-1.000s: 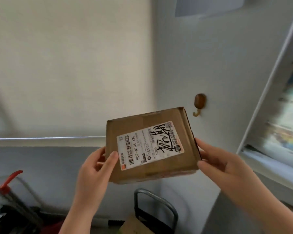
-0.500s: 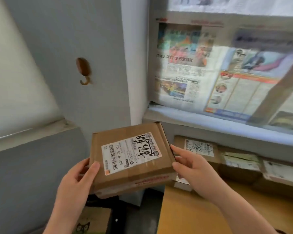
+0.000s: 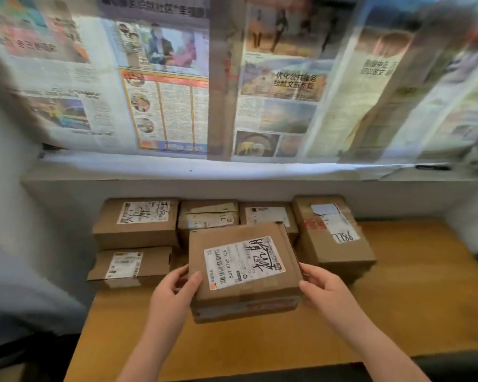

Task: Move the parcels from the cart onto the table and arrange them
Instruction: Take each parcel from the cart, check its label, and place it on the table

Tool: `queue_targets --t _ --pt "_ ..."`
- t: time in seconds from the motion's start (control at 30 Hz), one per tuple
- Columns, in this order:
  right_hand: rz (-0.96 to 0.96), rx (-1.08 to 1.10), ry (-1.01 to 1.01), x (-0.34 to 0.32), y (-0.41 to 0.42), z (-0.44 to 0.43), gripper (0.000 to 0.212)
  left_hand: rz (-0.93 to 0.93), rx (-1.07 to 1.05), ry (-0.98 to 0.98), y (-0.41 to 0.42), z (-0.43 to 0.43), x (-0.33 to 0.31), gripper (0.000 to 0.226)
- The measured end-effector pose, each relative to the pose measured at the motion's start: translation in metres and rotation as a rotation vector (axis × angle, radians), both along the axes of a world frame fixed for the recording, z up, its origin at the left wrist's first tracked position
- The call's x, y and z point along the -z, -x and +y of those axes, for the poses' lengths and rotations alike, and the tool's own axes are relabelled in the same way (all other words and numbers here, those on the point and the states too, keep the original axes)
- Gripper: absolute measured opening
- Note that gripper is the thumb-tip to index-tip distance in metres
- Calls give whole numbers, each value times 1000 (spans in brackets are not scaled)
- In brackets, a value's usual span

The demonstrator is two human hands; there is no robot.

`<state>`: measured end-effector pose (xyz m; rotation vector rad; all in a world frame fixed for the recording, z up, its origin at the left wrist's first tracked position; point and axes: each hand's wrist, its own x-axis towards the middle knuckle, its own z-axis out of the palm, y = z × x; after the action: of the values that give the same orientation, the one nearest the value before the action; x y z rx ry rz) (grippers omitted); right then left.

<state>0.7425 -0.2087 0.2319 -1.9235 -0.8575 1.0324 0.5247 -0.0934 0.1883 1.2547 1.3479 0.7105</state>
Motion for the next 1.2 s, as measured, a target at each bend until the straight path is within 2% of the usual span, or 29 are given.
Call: queue_targets --t 0.23,0.4,0.8,1.2 --pt "87 139 62 67 -56 -9 41 115 120 69 -64 -2 48 46" --pt "144 385 62 107 -58 1 39 170 160 73 -84 5 71 46" --pt "447 880 -8 143 -64 22 29 90 147 165 -108 26 101 41" --pt "499 999 -49 153 -72 32 20 13 114 223 -117 35 117 37"
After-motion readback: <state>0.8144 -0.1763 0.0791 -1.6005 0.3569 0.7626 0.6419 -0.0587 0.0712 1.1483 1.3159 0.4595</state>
